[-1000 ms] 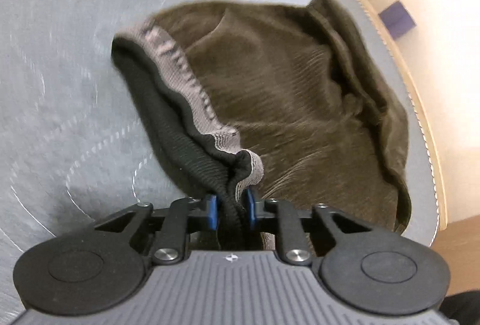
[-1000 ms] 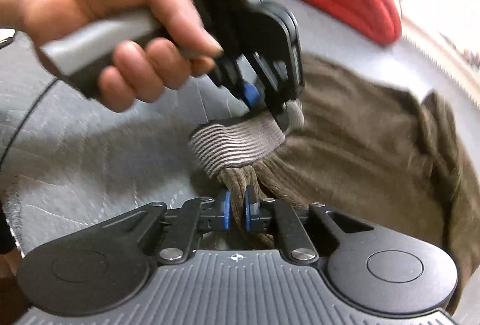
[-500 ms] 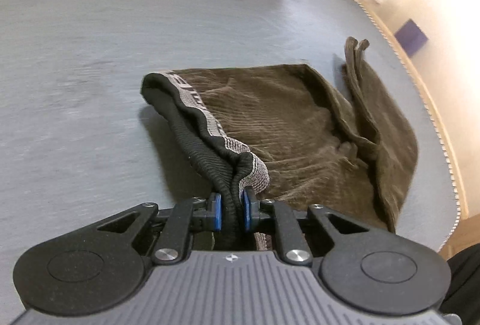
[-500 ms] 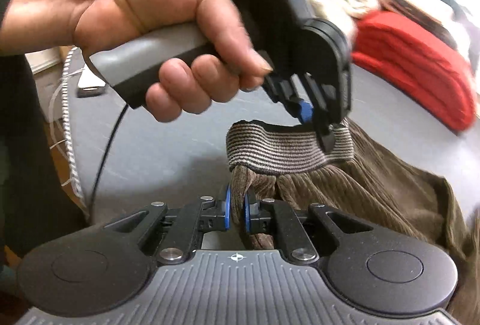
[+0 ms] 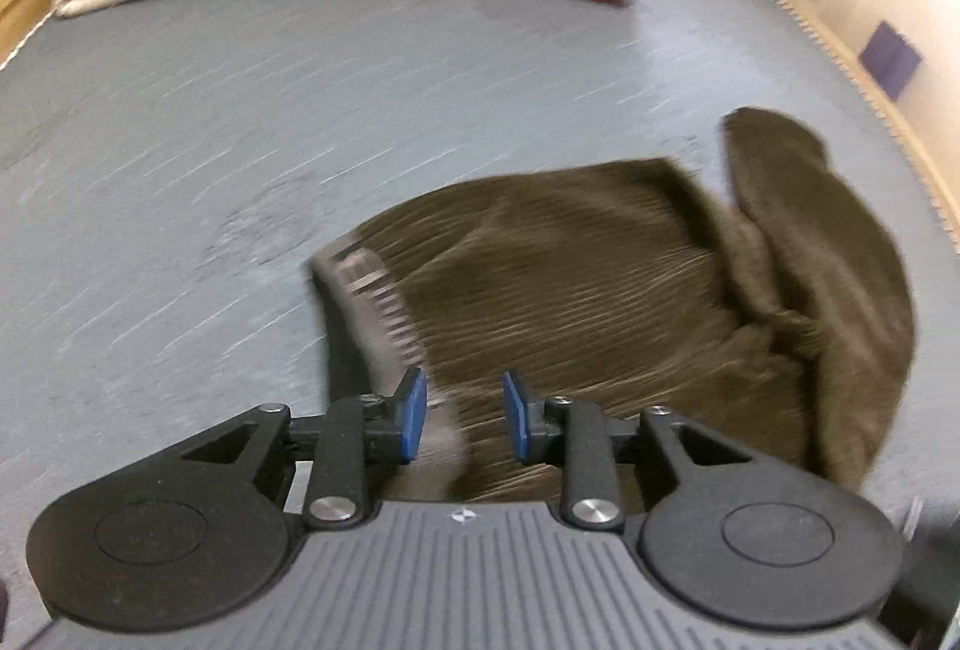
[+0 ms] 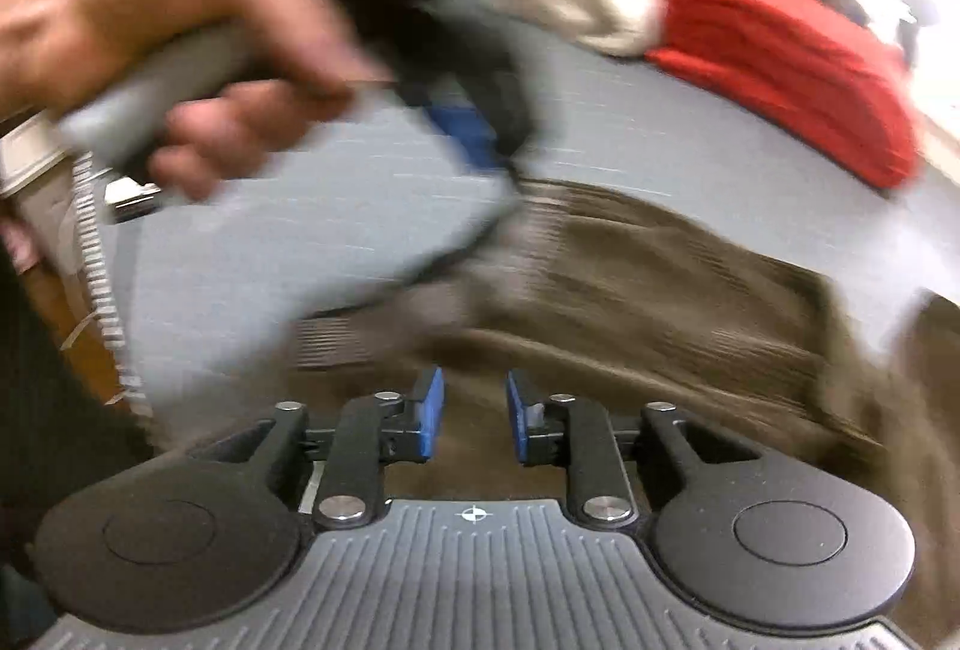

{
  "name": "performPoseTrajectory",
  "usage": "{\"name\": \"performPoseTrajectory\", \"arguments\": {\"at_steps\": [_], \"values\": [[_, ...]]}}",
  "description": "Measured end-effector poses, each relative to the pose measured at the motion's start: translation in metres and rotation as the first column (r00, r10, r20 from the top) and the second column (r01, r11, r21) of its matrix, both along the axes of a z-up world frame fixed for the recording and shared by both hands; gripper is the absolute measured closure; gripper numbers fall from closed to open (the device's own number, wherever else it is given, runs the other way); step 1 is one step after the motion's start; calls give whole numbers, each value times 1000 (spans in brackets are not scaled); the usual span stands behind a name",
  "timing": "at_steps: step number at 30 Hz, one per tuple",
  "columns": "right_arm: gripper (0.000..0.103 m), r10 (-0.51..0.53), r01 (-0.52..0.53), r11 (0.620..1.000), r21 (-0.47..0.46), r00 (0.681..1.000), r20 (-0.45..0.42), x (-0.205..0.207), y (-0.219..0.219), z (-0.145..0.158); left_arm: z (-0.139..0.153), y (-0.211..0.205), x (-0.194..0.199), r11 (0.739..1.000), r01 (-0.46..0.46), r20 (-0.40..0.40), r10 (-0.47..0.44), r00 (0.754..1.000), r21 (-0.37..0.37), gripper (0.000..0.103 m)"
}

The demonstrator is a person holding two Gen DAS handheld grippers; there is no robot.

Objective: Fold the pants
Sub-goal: 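Move the right gripper to the cuff of a pant leg, then grasp the leg cuff with the right gripper, pull it straight, release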

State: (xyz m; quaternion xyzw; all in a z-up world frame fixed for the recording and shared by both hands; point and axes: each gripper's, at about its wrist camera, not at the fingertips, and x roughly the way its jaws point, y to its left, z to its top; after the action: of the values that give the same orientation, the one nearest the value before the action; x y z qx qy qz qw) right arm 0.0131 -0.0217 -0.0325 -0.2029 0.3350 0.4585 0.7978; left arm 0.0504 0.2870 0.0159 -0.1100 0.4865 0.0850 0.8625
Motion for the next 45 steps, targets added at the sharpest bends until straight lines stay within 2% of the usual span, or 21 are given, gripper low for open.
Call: {"name": "performPoseTrajectory", "arguments": {"at_steps": [2, 4, 6, 8, 11, 14, 16, 18, 20, 21, 23, 24, 25, 26, 28, 29, 31, 38, 41, 45], "values": [[69, -106, 106, 994, -16, 994, 20, 37, -37, 3, 7, -16, 6, 1000, 28, 28, -28, 999, -1, 67], [69, -262, 263, 964, -47, 965, 23, 79, -73, -1, 12, -29, 8, 999, 52, 45, -52, 998, 3, 62], [69, -416, 415, 907, -69, 909, -5, 122, -108, -7, 13, -40, 14, 997, 73, 55, -73, 996, 11, 62], [69, -527, 522, 848, -94, 848, -43, 156, -133, -19, 10, -44, 17, 997, 73, 57, -73, 996, 14, 62], [65, -610, 603, 793, -93, 780, -140, 193, -151, -40, 5, -44, 21, 998, 59, 54, -60, 997, 4, 61], [63, -635, 636, 768, -70, 744, -206, 224, -149, -56, 2, -40, 24, 999, 51, 50, -52, 997, 3, 60], [57, -641, 644, 762, -69, 735, -220, 239, -132, -63, 1, -36, 25, 999, 53, 47, -53, 997, 3, 60], [55, -636, 638, 766, -76, 735, -235, 255, -122, -69, -2, -32, 27, 998, 56, 39, -56, 998, 13, 60], [55, -651, 636, 759, -140, 735, -189, 269, -107, -81, -5, -28, 30, 998, 54, 30, -55, 998, 20, 60], [56, -662, 634, 747, -201, 736, -139, 275, -100, -88, -6, -26, 32, 998, 50, 25, -51, 998, 21, 60], [54, -658, 624, 743, -242, 747, -98, 280, -99, -92, -7, -22, 36, 999, 40, 18, -41, 999, 26, 60], [63, -653, 618, 750, -234, 749, -116, 281, -103, -91, -7, -21, 38, 999, 35, 20, -36, 999, 28, 60], [84, -644, 609, 759, -228, 755, -127, 280, -107, -88, -6, -20, 40, 999, 34, 22, -34, 999, 28, 60], [91, -626, 592, 774, -226, 769, -132, 279, -110, -84, -4, -21, 42, 999, 34, 27, -34, 999, 28, 60], [96, -582, 554, 806, -207, 805, -112, 272, -121, -71, -3, -24, 44, 999, 36, 32, -37, 999, 26, 60], [96, -567, 543, 818, -192, 818, -101, 267, -131, -62, -2, -28, 45, 999, 40, 33, -40, 999, 26, 60], [96, -567, 550, 821, -152, 817, -105, 258, -157, -45, 0, -36, 45, 998, 54, 38, -55, 998, 25, 60], [96, -637, 635, 770, -61, 760, -130, 206, -285, 1, 6, -67, 42, 994, 111, 60, -112, 992, 23, 59], [96, -645, 640, 764, -88, 748, -160, 179, -334, -3, 0, -80, 42, 989, 142, 41, -144, 989, 37, 59], [96, -644, 610, 765, -205, 727, -238, 152, -376, -39, -15, -99, 40, 978, 198, -7, -198, 980, 60, 59]]}}
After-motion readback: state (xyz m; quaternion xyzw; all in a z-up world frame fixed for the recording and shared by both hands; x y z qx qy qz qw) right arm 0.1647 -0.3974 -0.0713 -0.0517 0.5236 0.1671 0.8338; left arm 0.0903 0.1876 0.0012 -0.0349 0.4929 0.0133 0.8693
